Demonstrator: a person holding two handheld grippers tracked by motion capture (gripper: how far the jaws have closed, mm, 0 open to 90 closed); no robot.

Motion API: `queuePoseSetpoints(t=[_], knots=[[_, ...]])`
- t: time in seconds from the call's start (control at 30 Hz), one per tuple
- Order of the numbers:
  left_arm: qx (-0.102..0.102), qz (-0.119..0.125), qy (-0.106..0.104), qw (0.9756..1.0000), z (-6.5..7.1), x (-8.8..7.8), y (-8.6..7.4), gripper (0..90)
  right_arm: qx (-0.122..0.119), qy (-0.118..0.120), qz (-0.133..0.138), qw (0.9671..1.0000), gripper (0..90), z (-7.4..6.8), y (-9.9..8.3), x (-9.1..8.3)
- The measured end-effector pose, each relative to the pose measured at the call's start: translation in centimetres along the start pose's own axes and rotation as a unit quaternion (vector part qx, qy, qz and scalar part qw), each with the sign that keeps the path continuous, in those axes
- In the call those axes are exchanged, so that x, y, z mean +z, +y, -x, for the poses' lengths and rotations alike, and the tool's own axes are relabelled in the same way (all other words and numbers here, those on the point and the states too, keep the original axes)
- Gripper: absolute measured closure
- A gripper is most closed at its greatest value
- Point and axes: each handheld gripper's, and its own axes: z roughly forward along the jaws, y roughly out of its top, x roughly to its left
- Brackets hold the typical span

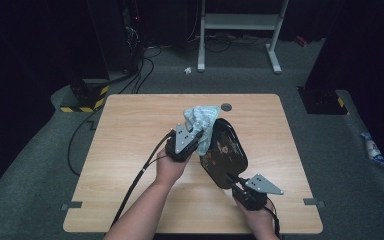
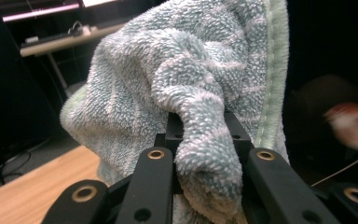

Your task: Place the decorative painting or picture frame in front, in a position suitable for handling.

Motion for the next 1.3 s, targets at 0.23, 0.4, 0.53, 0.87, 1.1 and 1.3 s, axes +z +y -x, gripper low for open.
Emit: queuePoseSetpoints(t=[0.23,0.4,0.53,0.87,1.1,1.3], knots=[[0.015,0.007,-0.021,0.9996,1.6,-0.7,-0.5,77.9,-0.002,-0.001,-0.001,1.0,76.9,-0.1,-0.1,0.0],[0.059,0.025,-0.047,0.9969,4.2,-1.8,0.0,78.0,-0.002,-0.001,-0.001,1.0,76.8,-0.1,-0.1,0.0],[0.084,0.037,-0.062,0.9939,5.8,-2.6,0.5,78.0,-0.002,-0.002,-0.002,1.0,76.9,-0.1,-0.1,0.1],[0.126,0.059,-0.09,0.9861,7.9,-3.5,1.4,78.1,-0.001,0.0,-0.002,1.0,76.9,0.0,-0.1,0.0],[0.086,0.049,-0.073,0.9924,5.8,-2.8,0.7,78.0,-0.003,0.0,-0.001,1.0,76.9,0.0,-0.1,0.1],[0.044,0.016,-0.038,0.9982,2.4,-1.1,-0.5,78.0,-0.003,0.0,-0.001,1.0,76.9,0.0,-0.1,0.1]])
